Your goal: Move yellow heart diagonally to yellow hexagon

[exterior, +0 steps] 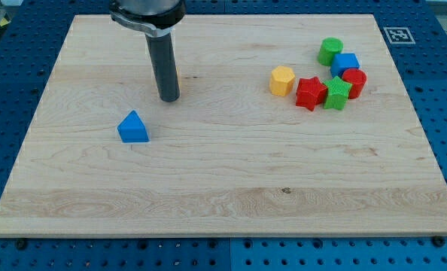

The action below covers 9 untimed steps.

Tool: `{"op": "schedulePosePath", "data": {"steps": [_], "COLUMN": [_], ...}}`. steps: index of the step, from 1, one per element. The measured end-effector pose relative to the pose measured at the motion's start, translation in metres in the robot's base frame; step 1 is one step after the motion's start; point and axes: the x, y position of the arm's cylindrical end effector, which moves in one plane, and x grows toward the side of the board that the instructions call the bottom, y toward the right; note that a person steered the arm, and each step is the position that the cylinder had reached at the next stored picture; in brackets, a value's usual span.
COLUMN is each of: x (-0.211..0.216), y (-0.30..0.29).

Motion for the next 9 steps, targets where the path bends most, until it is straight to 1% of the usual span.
{"op": "schedulePosePath", "data": {"steps": [2, 4, 5, 6, 7, 8, 9], "x": [0.0, -0.023, -0.025, -0.025, -0.039, -0.053, -0.051], "y": [-0.002, -0.002, -0.012, -0.042, -0.046, -0.033, -0.014]}}
